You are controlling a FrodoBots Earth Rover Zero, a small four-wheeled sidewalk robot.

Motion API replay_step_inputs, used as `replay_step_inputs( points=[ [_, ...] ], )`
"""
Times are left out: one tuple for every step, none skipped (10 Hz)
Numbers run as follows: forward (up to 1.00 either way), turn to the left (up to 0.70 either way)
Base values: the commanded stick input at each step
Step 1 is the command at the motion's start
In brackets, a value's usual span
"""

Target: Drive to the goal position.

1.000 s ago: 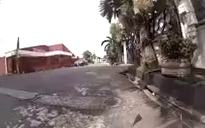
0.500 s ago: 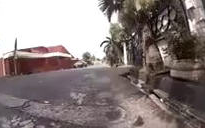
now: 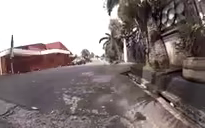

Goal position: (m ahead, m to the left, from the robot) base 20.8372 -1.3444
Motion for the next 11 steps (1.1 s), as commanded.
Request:
replay_step_inputs(
  points=[
    [0.70, 0.00],
    [0.70, 0.00],
    [0.70, 0.00],
    [0.70, 0.00],
    [0.70, 0.00],
    [0.70, 0.00],
    [0.70, 0.00],
    [0.70, 0.00],
    [0.70, 0.00],
    [0.70, 0.00],
    [0.70, 0.00]
  ],
)
